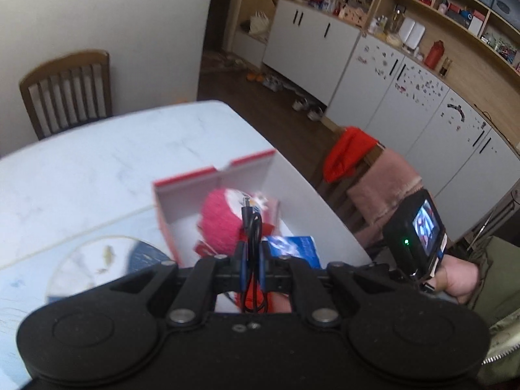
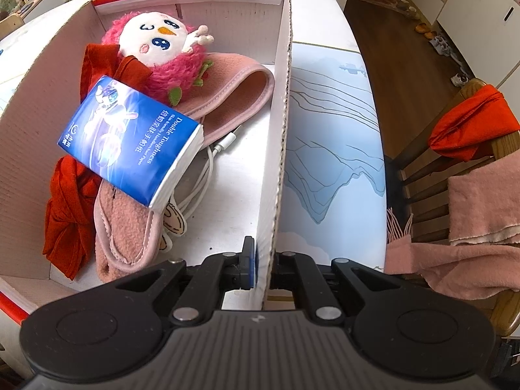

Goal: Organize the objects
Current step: 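Carry the USB cable with the left gripper into the box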

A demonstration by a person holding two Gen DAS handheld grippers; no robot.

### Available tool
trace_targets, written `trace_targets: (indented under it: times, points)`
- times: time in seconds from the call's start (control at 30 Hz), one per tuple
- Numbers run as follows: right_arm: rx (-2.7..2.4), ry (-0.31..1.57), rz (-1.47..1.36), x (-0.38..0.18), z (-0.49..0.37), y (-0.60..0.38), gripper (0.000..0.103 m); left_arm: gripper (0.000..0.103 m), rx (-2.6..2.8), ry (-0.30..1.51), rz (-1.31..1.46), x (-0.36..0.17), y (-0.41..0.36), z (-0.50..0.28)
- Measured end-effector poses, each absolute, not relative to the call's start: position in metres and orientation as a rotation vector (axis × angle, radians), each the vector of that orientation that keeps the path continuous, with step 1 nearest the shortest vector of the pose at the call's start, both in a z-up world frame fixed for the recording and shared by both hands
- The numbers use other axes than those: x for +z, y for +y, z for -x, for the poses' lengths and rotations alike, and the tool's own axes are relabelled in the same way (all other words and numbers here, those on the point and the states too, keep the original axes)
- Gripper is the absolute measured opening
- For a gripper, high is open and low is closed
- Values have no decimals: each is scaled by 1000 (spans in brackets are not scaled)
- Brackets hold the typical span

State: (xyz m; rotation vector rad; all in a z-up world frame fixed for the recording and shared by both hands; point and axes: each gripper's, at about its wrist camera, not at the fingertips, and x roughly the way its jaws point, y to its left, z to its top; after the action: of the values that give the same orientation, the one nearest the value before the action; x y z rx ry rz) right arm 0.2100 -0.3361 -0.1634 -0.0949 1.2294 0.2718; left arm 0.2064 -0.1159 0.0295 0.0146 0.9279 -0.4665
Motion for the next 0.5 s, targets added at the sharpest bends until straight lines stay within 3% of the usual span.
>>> trace_targets:
  times: [0.5]
  points:
    - [256, 1220, 84, -162, -211, -334, 5, 5, -374, 1092, -169, -55, -158, -220]
